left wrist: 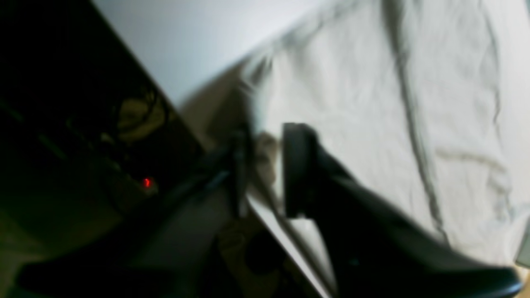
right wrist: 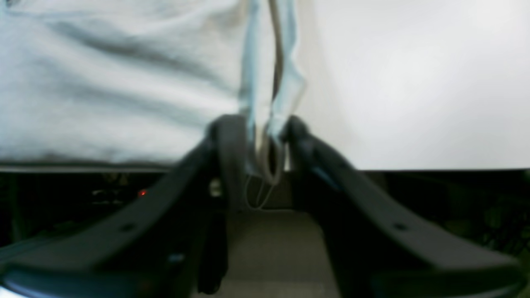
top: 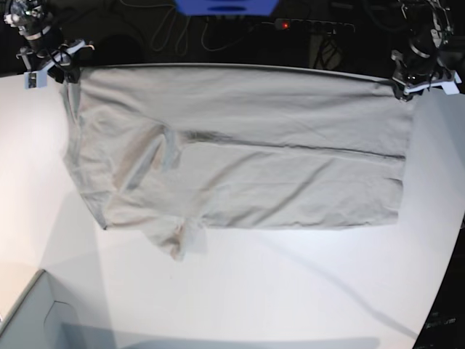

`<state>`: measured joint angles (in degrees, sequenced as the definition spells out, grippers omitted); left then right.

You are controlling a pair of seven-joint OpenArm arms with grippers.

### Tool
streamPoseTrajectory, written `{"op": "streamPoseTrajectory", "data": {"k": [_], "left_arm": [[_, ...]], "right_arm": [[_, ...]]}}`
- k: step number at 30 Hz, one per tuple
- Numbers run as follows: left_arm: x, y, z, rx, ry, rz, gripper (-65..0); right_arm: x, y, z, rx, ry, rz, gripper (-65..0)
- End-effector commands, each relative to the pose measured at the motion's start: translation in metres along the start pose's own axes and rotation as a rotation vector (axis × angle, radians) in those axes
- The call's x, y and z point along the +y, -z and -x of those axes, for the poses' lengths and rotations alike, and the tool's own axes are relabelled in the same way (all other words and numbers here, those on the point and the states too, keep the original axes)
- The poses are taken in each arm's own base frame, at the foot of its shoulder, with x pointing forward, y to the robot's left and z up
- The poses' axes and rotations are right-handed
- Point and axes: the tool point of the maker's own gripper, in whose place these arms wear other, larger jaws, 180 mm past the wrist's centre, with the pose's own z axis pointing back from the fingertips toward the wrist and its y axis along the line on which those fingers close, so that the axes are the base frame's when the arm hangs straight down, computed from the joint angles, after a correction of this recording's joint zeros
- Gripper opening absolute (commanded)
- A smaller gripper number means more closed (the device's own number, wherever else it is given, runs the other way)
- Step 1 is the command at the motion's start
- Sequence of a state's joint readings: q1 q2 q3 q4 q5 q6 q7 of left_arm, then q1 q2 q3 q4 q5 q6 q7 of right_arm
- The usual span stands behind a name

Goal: Layout the t-shirt on the table in an organized manner, then fold the t-shirt properly
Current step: 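Lift the folded edge with both grippers and drag it toward the robot, then release the edge and move both grippers to the shirt's hem side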

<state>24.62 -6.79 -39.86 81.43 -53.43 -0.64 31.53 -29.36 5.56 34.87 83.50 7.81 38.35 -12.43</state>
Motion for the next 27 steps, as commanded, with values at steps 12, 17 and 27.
{"op": "streamPoseTrajectory", "data": {"k": [12, 17, 27], "left_arm": [[-0.060, -0.021, -0.086, -0.204, -0.030, 0.142, -24.2], [-0.104, -0.004, -0.117, -0.264, -0.011, 0.211, -13.6], [-0.176, 0.091, -0.143, -0.185, 0.238, 0.102, -7.9]], "right_arm": [[-0.015, -0.035, -0.099, -0.288, -0.071, 0.113, -37.6], [-0.004, -0.010, -0.148, -0.353, -0.089, 0.080, -37.5], [0.027, 0.054, -0.223, -0.206, -0.237, -0.037, -37.5]]}}
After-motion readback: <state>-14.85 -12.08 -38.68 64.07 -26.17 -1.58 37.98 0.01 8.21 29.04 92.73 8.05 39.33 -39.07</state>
